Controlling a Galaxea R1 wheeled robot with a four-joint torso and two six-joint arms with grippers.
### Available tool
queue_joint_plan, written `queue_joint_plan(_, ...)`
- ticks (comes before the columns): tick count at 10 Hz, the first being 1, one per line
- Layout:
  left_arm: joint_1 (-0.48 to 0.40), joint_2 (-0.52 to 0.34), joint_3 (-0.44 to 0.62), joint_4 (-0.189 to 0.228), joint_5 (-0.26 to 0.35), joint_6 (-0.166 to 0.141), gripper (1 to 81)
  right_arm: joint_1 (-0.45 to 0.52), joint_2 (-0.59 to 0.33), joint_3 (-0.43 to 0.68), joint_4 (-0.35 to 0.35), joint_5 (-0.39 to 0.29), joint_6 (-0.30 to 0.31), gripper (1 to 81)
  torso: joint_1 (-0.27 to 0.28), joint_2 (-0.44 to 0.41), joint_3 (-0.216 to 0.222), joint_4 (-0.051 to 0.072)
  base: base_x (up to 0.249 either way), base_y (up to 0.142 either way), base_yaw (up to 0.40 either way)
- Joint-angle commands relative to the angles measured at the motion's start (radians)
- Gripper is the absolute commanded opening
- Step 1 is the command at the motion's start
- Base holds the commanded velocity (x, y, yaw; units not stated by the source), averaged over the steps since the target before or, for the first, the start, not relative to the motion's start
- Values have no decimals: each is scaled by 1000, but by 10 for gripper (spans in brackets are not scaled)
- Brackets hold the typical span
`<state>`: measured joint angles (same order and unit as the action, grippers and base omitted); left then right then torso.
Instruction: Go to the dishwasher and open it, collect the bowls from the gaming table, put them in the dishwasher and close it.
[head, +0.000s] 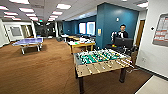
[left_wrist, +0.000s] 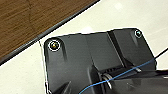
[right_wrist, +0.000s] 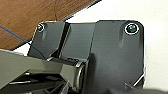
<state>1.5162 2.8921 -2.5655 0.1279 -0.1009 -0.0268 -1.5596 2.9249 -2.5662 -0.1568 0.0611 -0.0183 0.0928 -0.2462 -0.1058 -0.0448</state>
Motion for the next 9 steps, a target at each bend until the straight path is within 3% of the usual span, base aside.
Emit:
queue_joint_plan(1, -55, -8, 1, 13, 47, 4, 811, 52, -2, 0, 0, -43, -5, 811, 0, 0, 0, 0, 0, 0, 339)
queue_joint_plan(9, -55, -5, -5, 10, 47, 4, 811, 52, 12, -15, -1, -43, -6, 811, -1, 0, 0, 0, 0, 0, 338)
